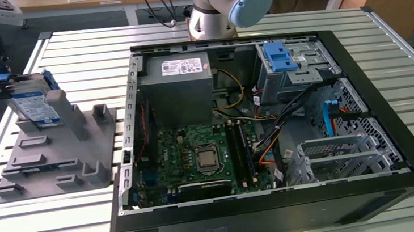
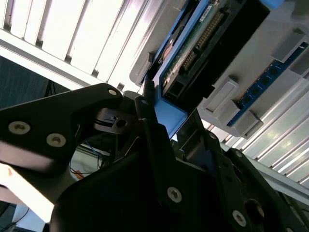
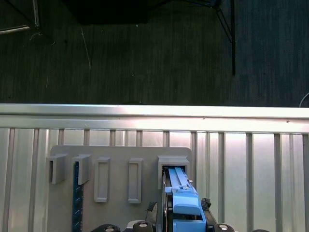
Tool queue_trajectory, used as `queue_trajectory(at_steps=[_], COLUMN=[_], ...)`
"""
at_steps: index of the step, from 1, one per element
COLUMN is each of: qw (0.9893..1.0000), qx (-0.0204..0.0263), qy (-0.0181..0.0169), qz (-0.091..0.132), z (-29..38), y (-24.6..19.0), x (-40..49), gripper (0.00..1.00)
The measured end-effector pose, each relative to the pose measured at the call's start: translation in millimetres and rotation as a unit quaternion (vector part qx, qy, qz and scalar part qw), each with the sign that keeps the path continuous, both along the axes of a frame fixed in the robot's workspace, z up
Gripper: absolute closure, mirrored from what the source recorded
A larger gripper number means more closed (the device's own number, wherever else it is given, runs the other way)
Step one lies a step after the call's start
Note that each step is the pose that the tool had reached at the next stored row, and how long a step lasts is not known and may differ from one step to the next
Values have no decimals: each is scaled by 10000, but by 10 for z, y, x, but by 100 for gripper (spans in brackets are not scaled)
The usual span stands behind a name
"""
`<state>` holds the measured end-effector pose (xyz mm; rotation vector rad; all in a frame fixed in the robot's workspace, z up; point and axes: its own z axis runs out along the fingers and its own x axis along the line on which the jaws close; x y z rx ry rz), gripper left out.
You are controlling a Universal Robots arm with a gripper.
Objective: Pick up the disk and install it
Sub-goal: 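Pick up the disk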
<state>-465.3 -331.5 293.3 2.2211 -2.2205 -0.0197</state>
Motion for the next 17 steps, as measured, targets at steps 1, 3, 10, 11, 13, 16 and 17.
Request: queue_trajectory(at_steps=[1,3,10,11,13,16,17], qw=[10000,10000,10000,10000,10000,10000,10000], qx=[0,0,1,1,1,3,3], qy=[0,0,-3,-2,-2,-1,-1], qz=[0,0,0,0,0,2,3], z=[-1,-1,-12,-18,-34,-45,-45], y=[0,0,0,0,0,0,0], x=[0,0,0,0,0,-1,-1], gripper=[55,55,54,48,48,48,48])
